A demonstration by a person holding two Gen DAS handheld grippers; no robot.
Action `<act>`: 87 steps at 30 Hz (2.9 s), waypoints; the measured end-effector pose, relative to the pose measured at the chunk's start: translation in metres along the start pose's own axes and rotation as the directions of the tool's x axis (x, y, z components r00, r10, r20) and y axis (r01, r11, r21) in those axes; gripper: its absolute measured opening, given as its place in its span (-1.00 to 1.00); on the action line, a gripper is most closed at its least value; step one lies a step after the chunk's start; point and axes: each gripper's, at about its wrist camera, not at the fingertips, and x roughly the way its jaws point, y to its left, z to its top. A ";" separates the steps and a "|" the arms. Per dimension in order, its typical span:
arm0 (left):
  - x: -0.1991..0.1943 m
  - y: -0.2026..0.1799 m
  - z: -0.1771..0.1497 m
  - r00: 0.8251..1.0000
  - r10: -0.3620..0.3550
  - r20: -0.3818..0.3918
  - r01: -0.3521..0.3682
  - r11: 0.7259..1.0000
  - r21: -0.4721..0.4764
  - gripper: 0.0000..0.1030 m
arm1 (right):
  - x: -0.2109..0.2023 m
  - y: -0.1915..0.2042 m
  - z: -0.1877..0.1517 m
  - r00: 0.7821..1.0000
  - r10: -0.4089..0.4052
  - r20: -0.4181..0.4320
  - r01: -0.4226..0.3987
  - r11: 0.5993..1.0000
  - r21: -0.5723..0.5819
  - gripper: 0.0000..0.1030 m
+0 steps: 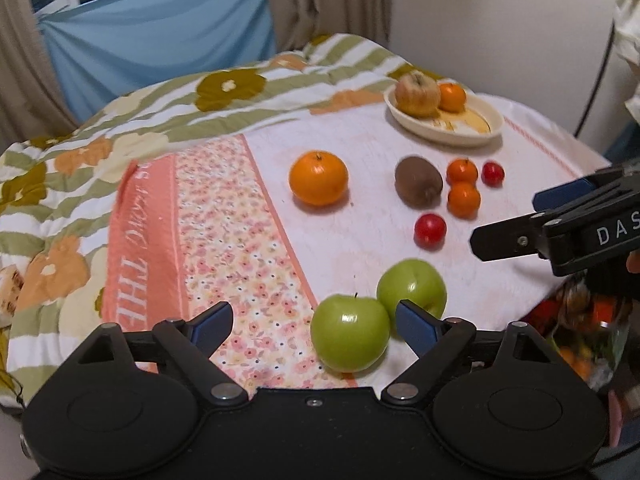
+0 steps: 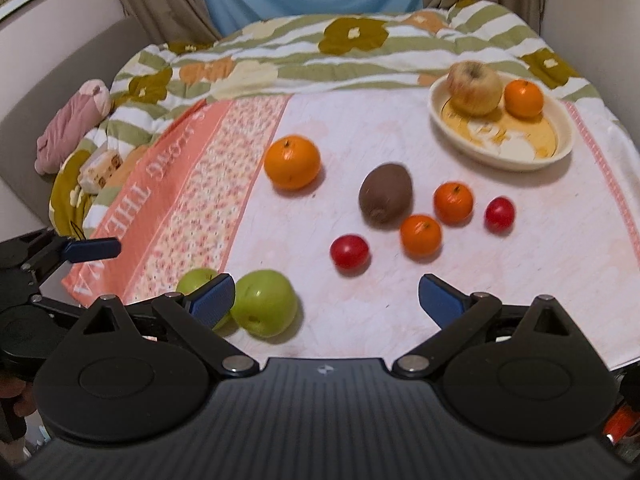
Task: Organize fruits
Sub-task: 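Grasp a green apple with the left tool while the right tool grasps the other, then carry both green apples over the duck bowl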
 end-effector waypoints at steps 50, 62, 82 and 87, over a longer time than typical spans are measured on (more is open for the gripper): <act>0.035 0.005 -0.019 0.992 -0.095 -0.088 0.091 0.994 -0.054 0.17 | 0.075 0.028 -0.004 0.978 0.147 -0.149 -0.147 0.989 0.011 0.37; 0.019 0.012 -0.012 0.996 -0.066 -0.063 0.060 0.993 -0.098 0.17 | 0.055 0.027 0.004 0.985 0.146 -0.092 -0.145 0.989 0.011 0.36; -0.022 -0.020 0.084 0.996 -0.039 0.085 0.048 0.993 -0.108 0.17 | -0.040 -0.053 0.066 0.990 0.078 0.121 -0.083 0.996 0.041 0.36; -0.017 -0.044 0.116 0.994 -0.035 0.104 0.048 0.992 -0.116 0.17 | -0.053 -0.095 0.089 0.986 0.060 0.156 -0.067 0.997 0.041 0.36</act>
